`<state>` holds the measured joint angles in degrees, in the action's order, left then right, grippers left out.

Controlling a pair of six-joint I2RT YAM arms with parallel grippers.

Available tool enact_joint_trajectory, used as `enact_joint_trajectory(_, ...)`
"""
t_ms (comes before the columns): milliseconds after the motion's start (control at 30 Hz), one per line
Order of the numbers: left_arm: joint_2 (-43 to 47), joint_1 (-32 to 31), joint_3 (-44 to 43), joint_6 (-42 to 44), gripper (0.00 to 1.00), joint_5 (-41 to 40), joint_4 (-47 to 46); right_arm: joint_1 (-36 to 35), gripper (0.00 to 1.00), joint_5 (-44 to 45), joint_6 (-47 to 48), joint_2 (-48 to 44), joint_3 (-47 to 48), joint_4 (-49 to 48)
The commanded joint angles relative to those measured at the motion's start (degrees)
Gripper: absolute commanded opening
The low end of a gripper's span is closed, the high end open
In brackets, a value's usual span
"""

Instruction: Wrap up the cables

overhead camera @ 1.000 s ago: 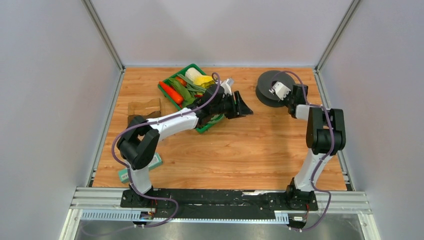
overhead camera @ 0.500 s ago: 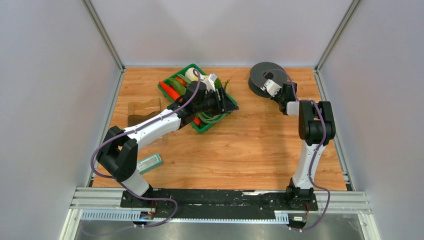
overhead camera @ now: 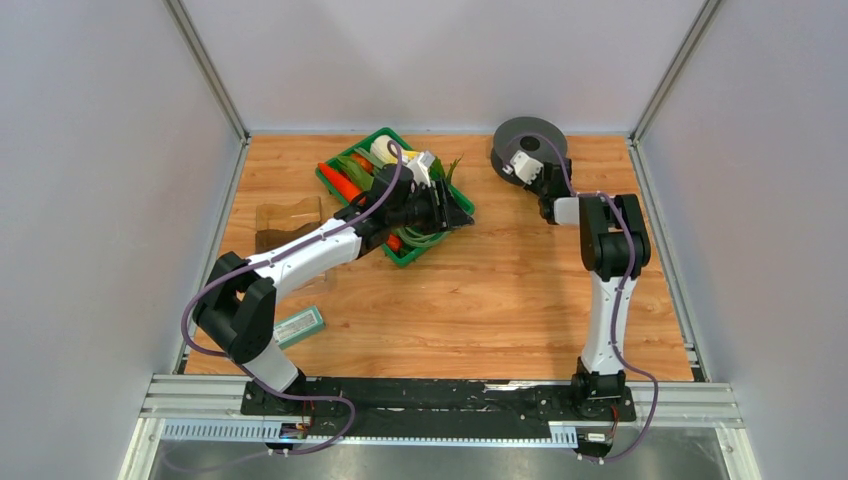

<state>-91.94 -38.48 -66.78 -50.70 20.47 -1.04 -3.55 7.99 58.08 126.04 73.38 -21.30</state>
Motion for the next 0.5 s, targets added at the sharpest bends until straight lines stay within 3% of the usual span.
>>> enact_joint_trajectory(0,1.85,0.6,-0.28,1.48,0.55,0.19,-0.54,-0.14,0.0,2.82,-1.13,4.3,8.25,0.55)
enact_joint_trajectory(233,1.94,0.77,-0.63,2.27,0.55,0.1,-0.11,-0.14,0.0,2.03,0.01,8.08,14.33,2.05)
enact_joint_trajectory(467,1.77,0.95,-0.63,3.06,0.54,-0.17,0.34,-1.02,0.02,-2.19,1.15,6.41,10.73,0.56)
